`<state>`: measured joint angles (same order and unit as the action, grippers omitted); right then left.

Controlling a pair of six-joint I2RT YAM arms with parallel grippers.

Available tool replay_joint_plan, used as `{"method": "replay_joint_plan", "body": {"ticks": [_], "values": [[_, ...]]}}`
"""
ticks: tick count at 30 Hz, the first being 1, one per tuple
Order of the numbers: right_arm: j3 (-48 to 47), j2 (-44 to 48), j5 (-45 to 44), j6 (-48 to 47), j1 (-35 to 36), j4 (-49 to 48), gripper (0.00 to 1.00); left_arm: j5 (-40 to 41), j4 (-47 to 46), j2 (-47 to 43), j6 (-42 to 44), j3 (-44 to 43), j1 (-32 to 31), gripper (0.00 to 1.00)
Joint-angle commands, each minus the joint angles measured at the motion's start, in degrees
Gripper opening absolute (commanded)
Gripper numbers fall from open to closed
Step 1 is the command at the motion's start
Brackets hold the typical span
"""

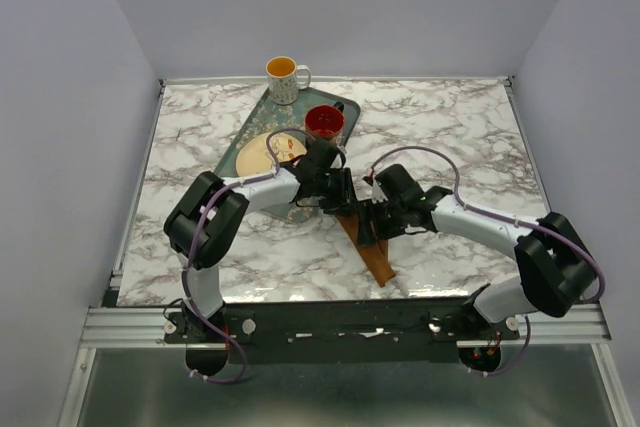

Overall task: Fold the napkin, place the utensils inside, and roll it up
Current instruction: Roll the napkin with the utensil

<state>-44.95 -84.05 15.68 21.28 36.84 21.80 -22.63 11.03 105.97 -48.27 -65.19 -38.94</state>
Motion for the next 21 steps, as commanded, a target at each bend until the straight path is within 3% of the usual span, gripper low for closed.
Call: {"method": "replay_joint_plan", "body": {"ticks": [1,6,11,21], "values": [[-4.97,4.42,-22.69,0.42,8.94,8.78,0.7,-0.22,-0.13,1.26,-0.42,-1.17,0.97,0.5],[-7.87,3.37,-34.57,2.1,15.7,11.07,0.7,-2.76,-1.09,0.29,-2.09,-0.82,2.37,0.5],[-12.53,-2.33,-35.62,0.69,17.91,11.07,0.54,-4.61,-1.88,1.25,-2.62,-1.61,3.17,0.51],[-14.11,-7.97,-35.46,-0.71,18.36,10.02,0.51,-4.96,-3.03,1.69,-3.15,-0.82,3.52,0.5]]}}
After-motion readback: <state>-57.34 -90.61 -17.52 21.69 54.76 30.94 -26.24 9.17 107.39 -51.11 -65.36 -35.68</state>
